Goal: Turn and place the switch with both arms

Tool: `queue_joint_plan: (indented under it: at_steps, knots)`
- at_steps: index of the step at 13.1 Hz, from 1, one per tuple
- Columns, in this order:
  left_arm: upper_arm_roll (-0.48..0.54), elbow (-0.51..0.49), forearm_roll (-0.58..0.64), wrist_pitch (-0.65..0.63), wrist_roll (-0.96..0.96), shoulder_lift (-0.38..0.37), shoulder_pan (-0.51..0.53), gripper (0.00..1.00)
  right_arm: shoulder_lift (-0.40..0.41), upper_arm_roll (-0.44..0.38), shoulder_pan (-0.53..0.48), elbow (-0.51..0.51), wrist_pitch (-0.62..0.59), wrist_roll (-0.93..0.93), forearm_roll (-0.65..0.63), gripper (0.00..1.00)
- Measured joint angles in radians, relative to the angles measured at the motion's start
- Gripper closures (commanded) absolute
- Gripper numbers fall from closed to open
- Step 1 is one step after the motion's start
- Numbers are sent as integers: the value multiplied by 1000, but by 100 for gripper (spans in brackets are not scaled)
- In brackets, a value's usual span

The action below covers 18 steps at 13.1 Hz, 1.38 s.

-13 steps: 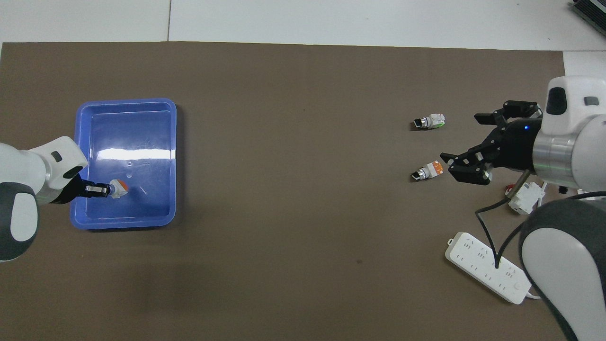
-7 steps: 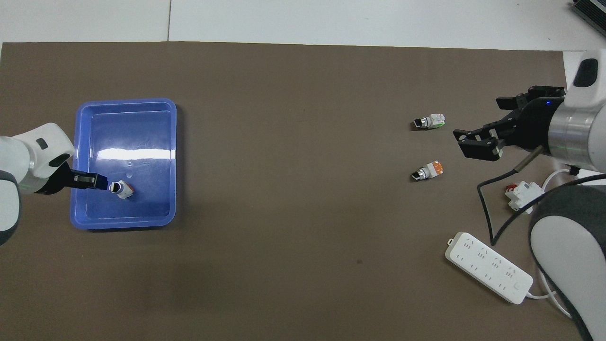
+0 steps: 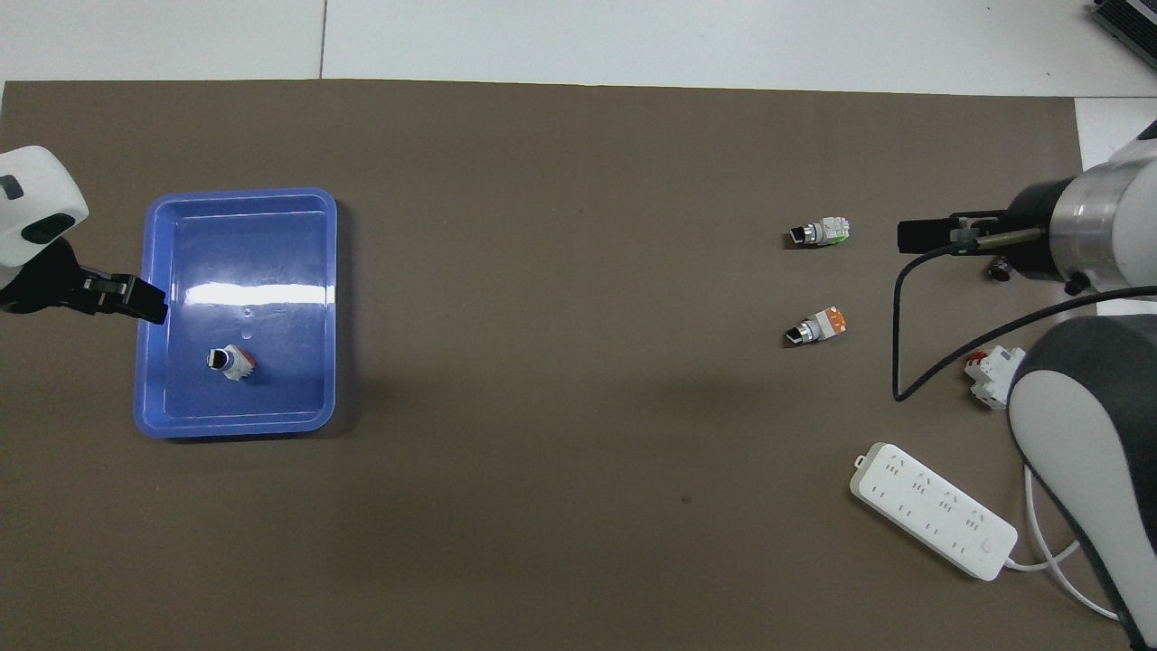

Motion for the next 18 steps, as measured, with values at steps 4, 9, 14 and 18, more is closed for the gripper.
queue_joint_plan:
  at_steps: [4, 9, 14, 18]
  knots:
    - [-4, 77, 2, -95, -5, -16, -27, 0, 0, -8, -2, 60, -224, 70, -30, 2]
    - [-6, 80, 2, -105, -5, -28, -31, 0, 8, -17, -3, 106, -328, 86, -31, 0]
    - [-13, 86, 2, -103, -6, -28, -33, 0, 11, -37, -4, 100, -347, 92, -31, 0]
    - [-8, 93, -16, -103, -8, -28, -39, 0, 11, -38, -4, 97, -348, 78, -29, 0]
